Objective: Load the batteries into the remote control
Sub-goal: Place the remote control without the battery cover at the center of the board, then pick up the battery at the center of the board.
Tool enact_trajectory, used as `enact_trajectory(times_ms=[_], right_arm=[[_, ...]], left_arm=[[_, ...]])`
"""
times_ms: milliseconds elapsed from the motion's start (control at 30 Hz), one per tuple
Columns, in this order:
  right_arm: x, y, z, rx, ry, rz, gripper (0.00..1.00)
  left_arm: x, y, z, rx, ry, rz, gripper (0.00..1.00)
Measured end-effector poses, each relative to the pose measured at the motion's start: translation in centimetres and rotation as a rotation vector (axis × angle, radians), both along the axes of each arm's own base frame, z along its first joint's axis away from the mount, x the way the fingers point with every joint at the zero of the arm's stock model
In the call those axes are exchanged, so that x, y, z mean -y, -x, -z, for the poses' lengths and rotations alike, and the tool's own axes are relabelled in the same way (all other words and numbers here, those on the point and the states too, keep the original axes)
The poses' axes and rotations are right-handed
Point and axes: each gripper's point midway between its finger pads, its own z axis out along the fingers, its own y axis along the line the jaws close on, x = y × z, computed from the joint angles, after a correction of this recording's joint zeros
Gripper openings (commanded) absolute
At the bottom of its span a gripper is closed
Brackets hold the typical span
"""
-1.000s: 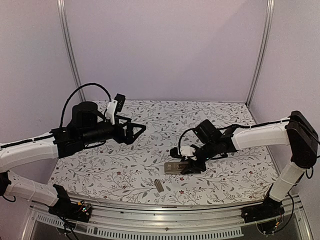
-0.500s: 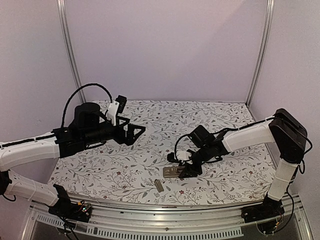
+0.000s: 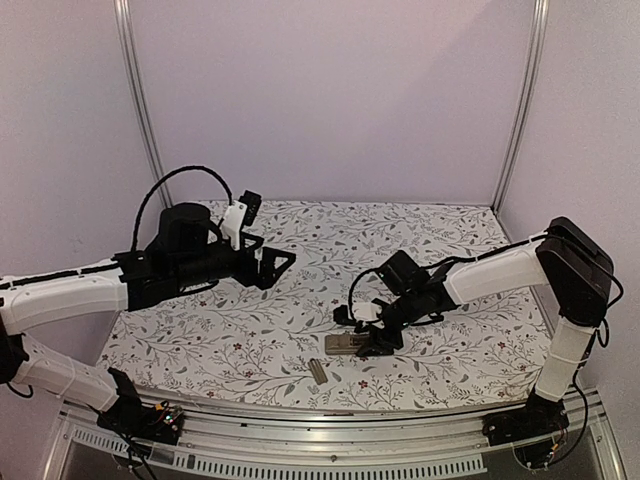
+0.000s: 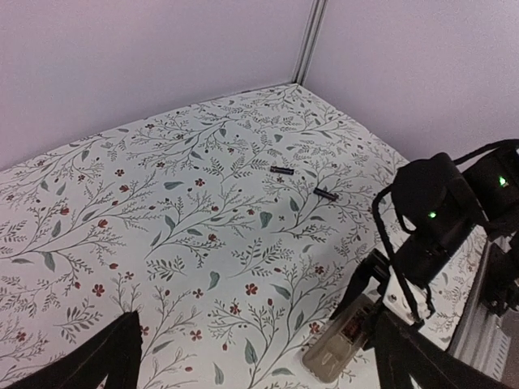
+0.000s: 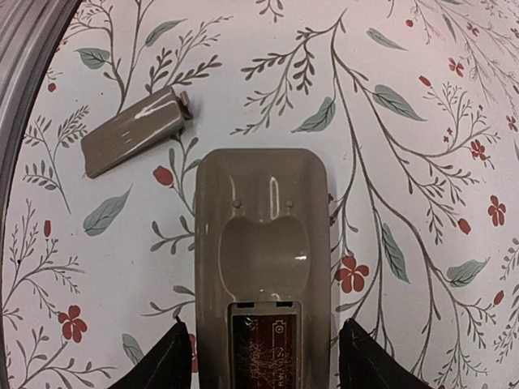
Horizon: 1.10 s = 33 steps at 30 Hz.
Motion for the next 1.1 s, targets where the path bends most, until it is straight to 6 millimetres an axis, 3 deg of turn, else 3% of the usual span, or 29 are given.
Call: enact_trajectory(times_ms=[267, 433, 533, 633, 767, 833, 933, 1000, 1033, 1100], right_arm=[[-0.3, 0.3, -0.3, -0.027, -0.014, -0.005, 0.70], [-1.5, -0.2, -3.3, -0.040, -0.086, 0.029, 0.71], [-2.5, -1.6, -8.4, -0.002, -0.202, 0.111, 0.69], [-2.2, -4.0, -15.3, 0.049, -0.357, 0.274, 0.68], [1.0, -7.0, -22.5, 0.045, -0.537, 0.570, 0.69], [3.1, -7.8, -24.5, 0.009, -0.608, 0.699, 0.81], [6.0, -8.2, -24.7, -0.086, -0.667, 0.879, 0.82], [7.1, -8.1, -23.1, -0.142, -0.652, 0.965, 0.85], [7.6, -8.0, -22.1, -0.167, -0.633, 1.005, 0.94], [8.5, -8.0, -20.3, -0.212, -0.589, 1.087, 0.99]], left_arm=[[0.1, -0.2, 0.3, 0.007, -0.018, 0.015, 1.00], [0.0, 0.0, 0.5, 0.005, -0.037, 0.036, 1.00], [-0.3, 0.7, 0.5, 0.000, -0.060, 0.058, 1.00], [-0.7, 2.0, -0.3, 0.018, -0.075, 0.107, 0.98], [-0.8, 3.7, -1.1, 0.042, -0.090, 0.183, 0.96], [-0.7, 4.4, -0.5, 0.032, -0.115, 0.212, 0.96], [-0.2, 5.9, 1.0, -0.005, -0.162, 0.263, 0.97], [0.3, 7.0, 1.5, -0.018, -0.175, 0.298, 0.97], [0.5, 7.7, 1.6, -0.020, -0.175, 0.313, 0.97], [0.7, 8.7, 1.9, -0.028, -0.169, 0.330, 0.97]])
